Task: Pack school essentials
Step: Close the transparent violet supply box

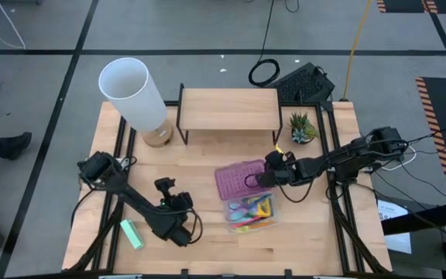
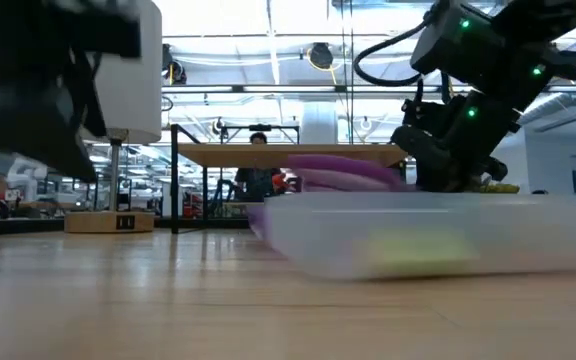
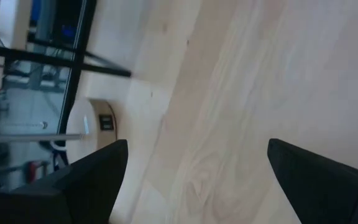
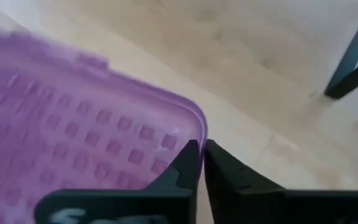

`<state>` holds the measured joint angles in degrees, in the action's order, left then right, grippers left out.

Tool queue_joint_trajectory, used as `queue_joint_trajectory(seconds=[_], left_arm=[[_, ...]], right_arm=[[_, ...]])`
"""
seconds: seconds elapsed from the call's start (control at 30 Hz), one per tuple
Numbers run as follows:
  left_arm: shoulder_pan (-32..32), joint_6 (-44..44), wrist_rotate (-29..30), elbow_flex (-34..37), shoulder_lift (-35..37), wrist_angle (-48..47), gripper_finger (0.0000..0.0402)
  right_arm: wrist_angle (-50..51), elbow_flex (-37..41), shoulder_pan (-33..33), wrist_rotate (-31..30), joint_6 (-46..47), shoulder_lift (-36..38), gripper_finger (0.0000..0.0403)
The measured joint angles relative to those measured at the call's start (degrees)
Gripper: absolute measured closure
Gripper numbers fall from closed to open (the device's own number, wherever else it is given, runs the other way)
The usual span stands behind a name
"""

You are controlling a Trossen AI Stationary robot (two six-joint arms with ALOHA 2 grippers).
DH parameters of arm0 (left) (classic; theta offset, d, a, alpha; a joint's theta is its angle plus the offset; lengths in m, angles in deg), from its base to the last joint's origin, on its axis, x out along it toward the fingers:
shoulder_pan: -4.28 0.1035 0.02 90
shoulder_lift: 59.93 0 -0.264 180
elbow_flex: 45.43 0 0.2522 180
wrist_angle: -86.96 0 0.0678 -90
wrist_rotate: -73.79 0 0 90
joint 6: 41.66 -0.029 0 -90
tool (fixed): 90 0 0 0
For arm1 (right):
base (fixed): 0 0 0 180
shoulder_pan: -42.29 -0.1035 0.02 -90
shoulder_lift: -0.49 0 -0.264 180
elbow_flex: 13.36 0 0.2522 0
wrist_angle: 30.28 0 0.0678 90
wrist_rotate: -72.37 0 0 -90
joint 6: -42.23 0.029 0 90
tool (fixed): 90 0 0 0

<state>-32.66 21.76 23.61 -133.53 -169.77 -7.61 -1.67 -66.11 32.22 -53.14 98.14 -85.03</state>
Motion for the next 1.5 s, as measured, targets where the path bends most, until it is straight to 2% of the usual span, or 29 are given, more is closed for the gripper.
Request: queue_joint_trajectory(seconds=[0.3, 0.43, 0.67, 0.8, 1.0, 1.17, 1.3, 1.5], left_arm=[[-1.4, 1.3, 6.1, 0.0, 6.8, 2.7, 0.0011], [-1.2, -1.7, 7.9, 0.0, 7.6, 6.3, 0.0011], [1.5, -13.8, 8.6, 1.4, 7.1, 20.0, 0.0011], [3.1, -20.8, 7.9, 5.2, 7.1, 27.6, 0.0011], [4.9, -26.2, 7.6, 12.3, 7.1, 34.3, 0.0012], [8.0, -39.6, 4.0, 19.3, 7.1, 54.6, 0.0012], [11.0, -53.3, -2.5, 23.4, 7.1, 74.1, 0.0012], [13.6, -66.3, -8.3, 24.2, 7.1, 87.7, 0.0012]], right_arm=[[-4.2, 0.9, -5.7, -12.5, -1.8, 0.0, 0.0400], [-4.8, 0.9, -7.3, -14.3, -1.3, 0.0, 0.0401], [-8.6, 0.9, -9.3, -19.5, -2.8, 0.0, 0.0400], [-10.6, 0.9, -10.9, -23.9, -4.5, 0.0, 0.0399], [-11.1, 0.9, -13.6, -31.1, -5.7, 0.0, 0.0399], [-12.6, 0.9, -14.4, -33.7, -6.3, 0.0, 0.0399], [-15.9, 0.9, -14.4, -33.8, -9.8, 0.0, 0.0399], [-17.7, 0.9, -14.3, -33.3, -12.3, 0.0, 0.0398]])
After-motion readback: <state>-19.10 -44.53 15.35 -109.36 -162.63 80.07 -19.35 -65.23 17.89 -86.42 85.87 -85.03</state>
